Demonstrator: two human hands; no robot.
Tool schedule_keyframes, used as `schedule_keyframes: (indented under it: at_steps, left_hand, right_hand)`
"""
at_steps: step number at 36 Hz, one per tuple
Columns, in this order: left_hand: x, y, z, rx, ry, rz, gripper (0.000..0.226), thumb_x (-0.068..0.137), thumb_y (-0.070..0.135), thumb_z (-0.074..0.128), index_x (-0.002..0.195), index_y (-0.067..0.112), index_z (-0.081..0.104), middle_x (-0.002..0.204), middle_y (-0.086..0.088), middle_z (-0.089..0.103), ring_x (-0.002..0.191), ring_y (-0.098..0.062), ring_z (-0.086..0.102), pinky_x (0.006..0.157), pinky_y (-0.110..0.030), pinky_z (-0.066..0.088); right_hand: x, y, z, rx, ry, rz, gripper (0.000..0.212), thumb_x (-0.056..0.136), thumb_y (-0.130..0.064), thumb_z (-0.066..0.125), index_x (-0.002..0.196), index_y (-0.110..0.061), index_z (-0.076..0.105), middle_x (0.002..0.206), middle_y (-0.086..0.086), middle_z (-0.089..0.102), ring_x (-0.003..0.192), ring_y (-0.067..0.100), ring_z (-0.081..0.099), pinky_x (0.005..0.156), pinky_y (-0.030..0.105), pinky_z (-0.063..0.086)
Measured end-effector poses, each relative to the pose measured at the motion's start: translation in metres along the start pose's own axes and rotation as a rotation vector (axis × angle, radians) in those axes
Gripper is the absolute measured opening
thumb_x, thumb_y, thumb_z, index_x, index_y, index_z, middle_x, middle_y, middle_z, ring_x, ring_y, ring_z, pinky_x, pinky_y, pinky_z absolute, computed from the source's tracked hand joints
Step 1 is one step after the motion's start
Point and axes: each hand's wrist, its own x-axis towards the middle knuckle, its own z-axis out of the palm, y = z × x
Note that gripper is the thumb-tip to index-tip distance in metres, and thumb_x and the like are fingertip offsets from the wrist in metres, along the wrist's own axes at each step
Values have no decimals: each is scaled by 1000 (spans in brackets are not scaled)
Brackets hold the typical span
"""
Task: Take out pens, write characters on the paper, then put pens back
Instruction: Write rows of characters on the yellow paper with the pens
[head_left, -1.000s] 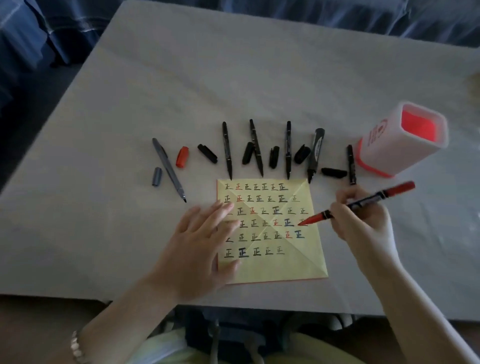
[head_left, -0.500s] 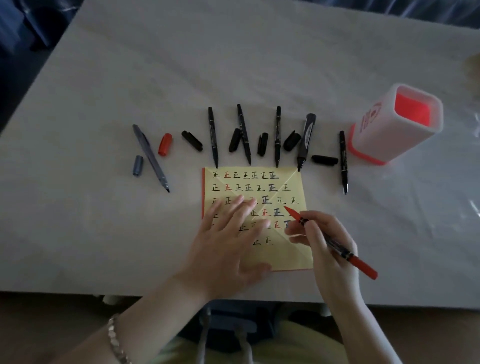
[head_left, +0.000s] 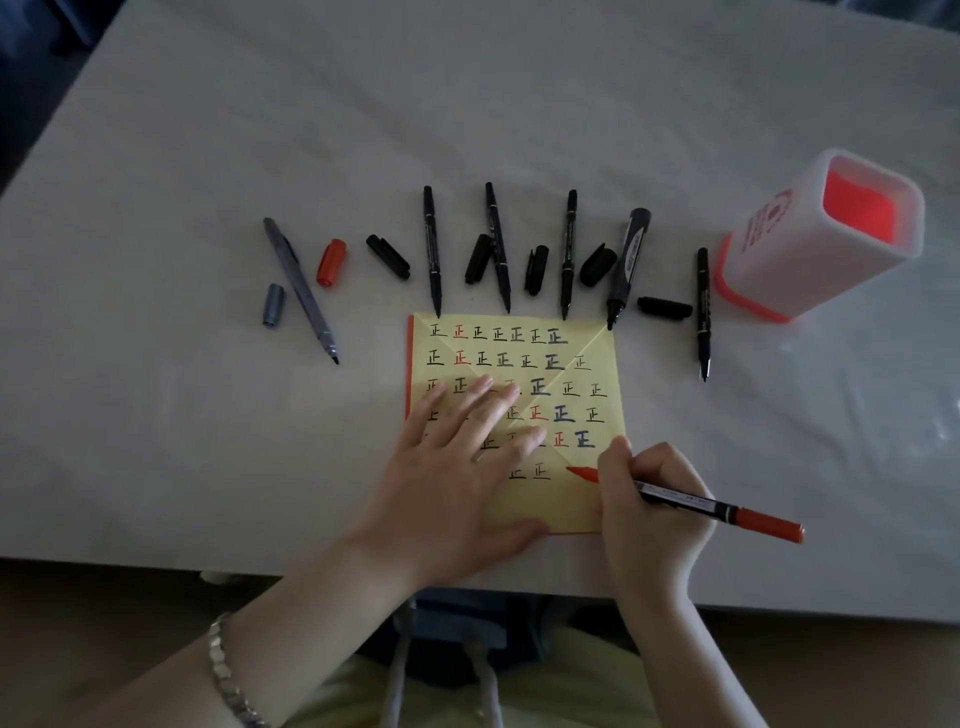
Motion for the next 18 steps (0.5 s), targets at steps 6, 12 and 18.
schedule_keyframes:
  at_steps: [6,12,18]
  left_hand:
    - [0,0,0,-6,1,0,69,73,72,40,130,31,41,146,-7,37,138,-25,23,109,-48,14]
    - [0,0,0,-2,4,1,69,74,72,39,130,32,41,146,-7,37,138,-24,21,110,-47,13]
    - [0,0,0,-1,6,1,68,74,71,40,130,32,42,146,-7,36,138,-24,20,110,-47,13]
  right_hand:
    - [1,3,-1,-30,-61,-53,42,80,5,61,47,-11,41,45,-10,54,40,-1,50,42,6,35]
    - [1,5,-1,-26,-40,-29,42,81,4,60,47,-9,40,45,-10,54,41,-1,51,42,6,36]
    - [1,3,0,-10,-55,-51,37,78,-7,60,47,-13,40,49,-4,56,39,2,49,41,7,36]
